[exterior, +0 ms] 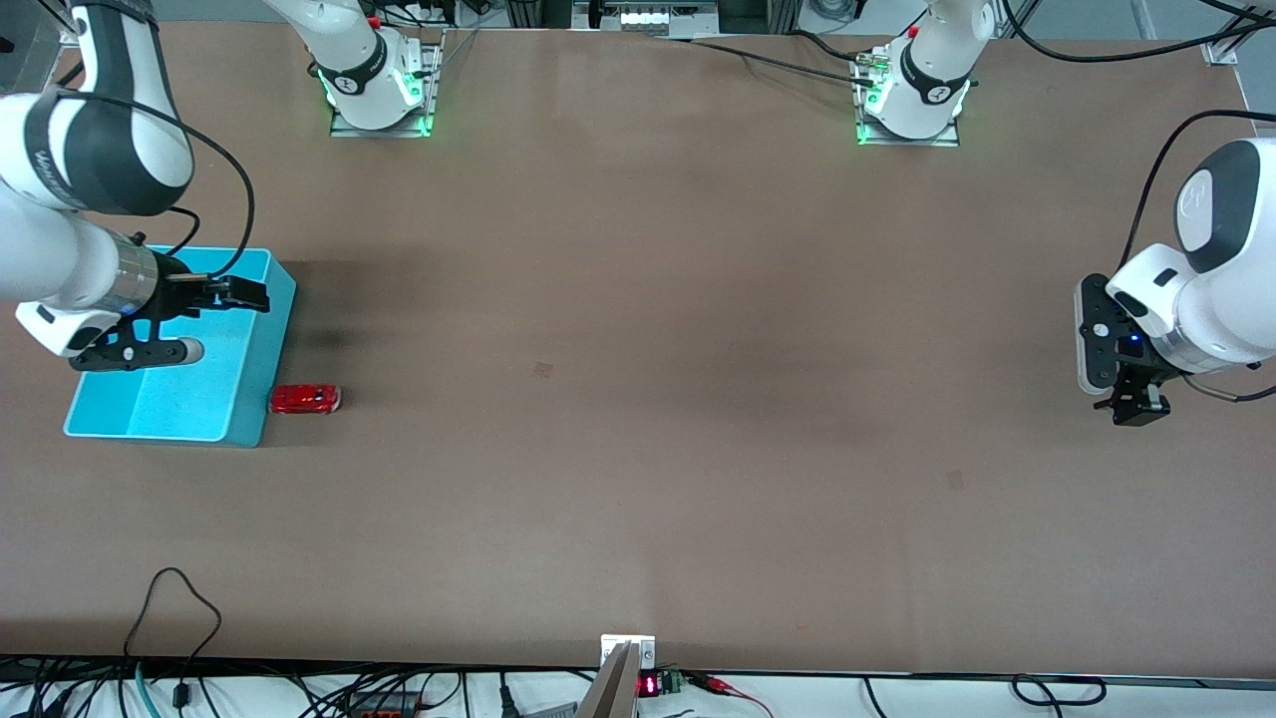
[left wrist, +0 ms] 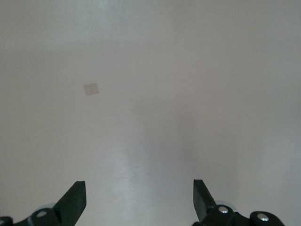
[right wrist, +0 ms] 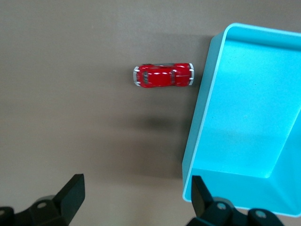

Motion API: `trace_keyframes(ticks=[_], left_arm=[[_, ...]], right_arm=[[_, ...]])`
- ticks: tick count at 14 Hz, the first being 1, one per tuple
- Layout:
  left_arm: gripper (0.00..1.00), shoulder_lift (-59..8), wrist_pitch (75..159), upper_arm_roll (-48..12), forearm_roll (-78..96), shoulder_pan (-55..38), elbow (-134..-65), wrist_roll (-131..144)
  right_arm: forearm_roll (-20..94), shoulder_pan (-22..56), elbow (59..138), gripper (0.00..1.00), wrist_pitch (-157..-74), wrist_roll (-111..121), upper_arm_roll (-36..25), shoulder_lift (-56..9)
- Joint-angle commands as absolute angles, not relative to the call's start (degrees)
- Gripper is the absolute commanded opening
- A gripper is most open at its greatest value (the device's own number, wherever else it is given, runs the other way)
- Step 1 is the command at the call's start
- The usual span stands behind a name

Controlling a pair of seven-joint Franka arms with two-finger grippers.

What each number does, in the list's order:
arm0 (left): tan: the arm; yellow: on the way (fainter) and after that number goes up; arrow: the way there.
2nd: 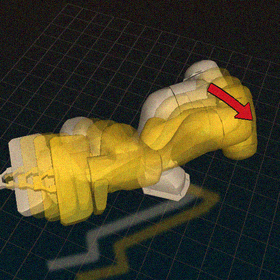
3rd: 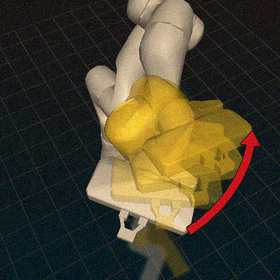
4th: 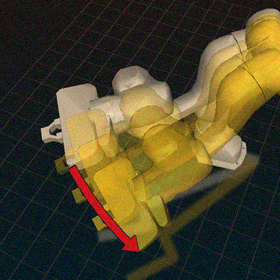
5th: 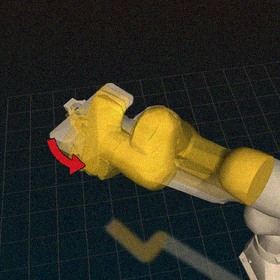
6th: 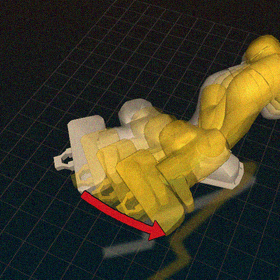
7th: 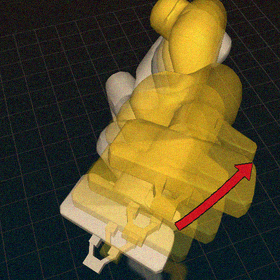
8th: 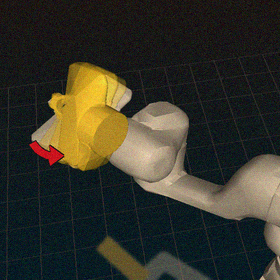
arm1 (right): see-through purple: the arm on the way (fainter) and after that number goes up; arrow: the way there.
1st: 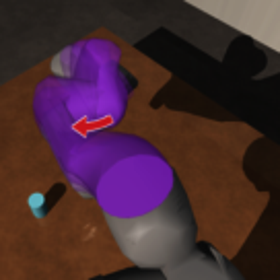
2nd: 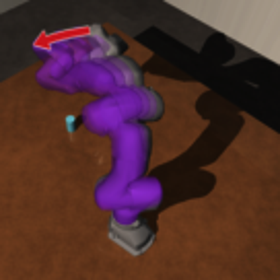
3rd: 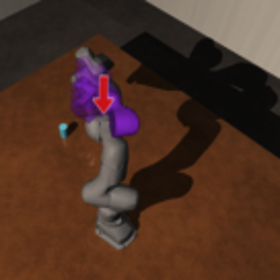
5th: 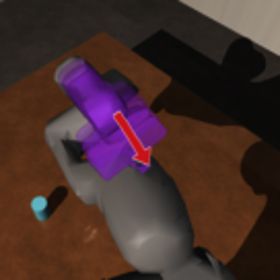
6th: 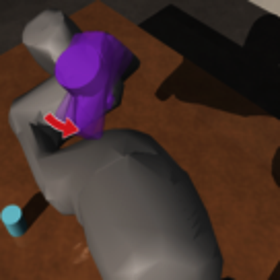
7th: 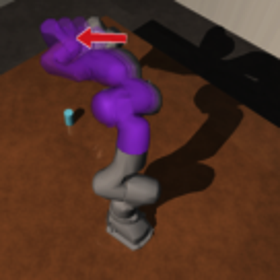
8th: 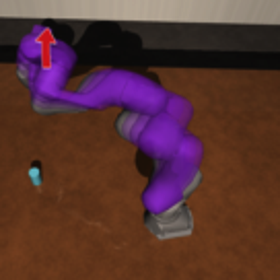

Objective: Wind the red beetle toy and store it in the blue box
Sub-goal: 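Lower the right gripper onto the car while the left gripper withdraws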

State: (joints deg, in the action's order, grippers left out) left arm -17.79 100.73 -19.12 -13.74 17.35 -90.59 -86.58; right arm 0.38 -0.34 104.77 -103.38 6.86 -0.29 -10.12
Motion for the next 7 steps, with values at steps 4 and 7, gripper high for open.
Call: trace_keyframes(ticks=[4,7], left_arm=[[1.0,-17.8,92.3,-19.7,-14.4,14.1,-83.8,-70.1],[1.0,-18.3,85.9,-20.7,-14.2,12.5,-79.6,-56.9]], right_arm=[[0.4,-3.2,116.0,1.0,-115.6,40.2,-0.1,-8.4],[0.2,-3.4,116.6,1.0,-123.6,65.3,-0.1,-12.5]])
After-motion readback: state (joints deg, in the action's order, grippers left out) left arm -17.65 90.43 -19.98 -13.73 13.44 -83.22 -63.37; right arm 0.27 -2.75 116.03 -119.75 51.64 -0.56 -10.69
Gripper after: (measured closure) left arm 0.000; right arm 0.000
